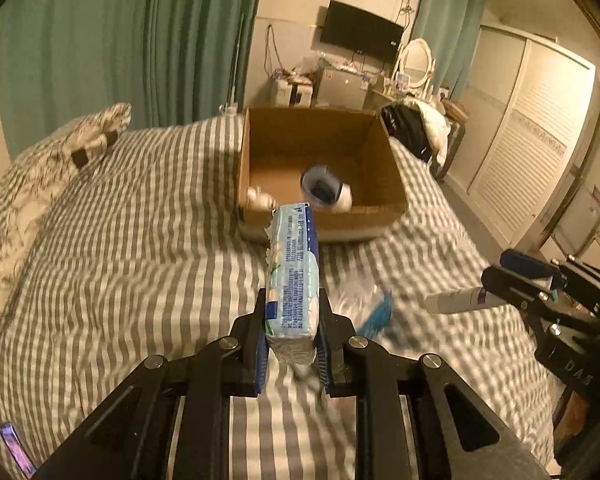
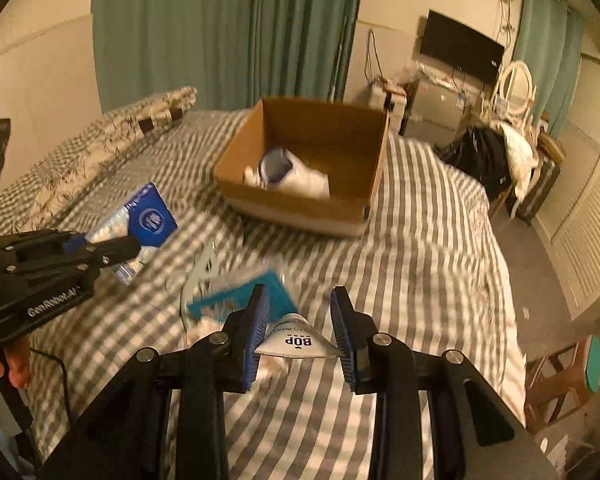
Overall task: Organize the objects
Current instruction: 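Release the tissue pack and BOP tube into the box with both grippers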
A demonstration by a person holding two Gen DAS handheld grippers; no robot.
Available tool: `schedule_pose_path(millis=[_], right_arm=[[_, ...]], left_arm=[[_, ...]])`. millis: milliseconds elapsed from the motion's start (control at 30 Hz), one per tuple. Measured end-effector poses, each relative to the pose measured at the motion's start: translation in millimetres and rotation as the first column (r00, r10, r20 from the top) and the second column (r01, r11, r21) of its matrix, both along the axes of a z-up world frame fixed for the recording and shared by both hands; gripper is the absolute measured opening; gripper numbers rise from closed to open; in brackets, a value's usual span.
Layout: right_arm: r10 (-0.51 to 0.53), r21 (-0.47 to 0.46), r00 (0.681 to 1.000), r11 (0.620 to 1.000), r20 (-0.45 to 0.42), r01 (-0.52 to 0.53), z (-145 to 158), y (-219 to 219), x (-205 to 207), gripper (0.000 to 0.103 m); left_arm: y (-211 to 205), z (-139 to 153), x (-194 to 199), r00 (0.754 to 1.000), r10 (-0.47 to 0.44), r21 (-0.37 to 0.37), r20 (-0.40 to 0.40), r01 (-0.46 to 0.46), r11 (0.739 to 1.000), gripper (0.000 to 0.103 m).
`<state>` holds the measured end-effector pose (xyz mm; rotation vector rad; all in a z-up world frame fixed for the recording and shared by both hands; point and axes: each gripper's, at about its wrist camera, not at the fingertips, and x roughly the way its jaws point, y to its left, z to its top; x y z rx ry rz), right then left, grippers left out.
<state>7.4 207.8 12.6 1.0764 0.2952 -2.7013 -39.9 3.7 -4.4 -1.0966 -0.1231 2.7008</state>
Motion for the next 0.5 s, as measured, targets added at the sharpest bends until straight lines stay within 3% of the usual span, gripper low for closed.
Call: schedule_pose_path(millis=[167,333,500], right_arm=[[0.020,0.015,0.996,1.000,-0.082,-0.019,37,-5,-32,0.032],[0.021,0.011,0.988,1.000,-0.153,-0.019,66,-10,-84,0.032],[0.008,-0.008,0.985,1.000,-0.174,-0.010,70,-12,-143,0.032]], left_arm=[[6,20,-40,1.000,-0.006,0.024,-0.024,0.006,1.000,0.020],[14,27,-91,0.999,0.009,-0.006,-0.044,-0.009,1.000,0.020],[21,16,-148,0.999,0.022,-0.022,-0.031,-0.023,0.999,0.020]])
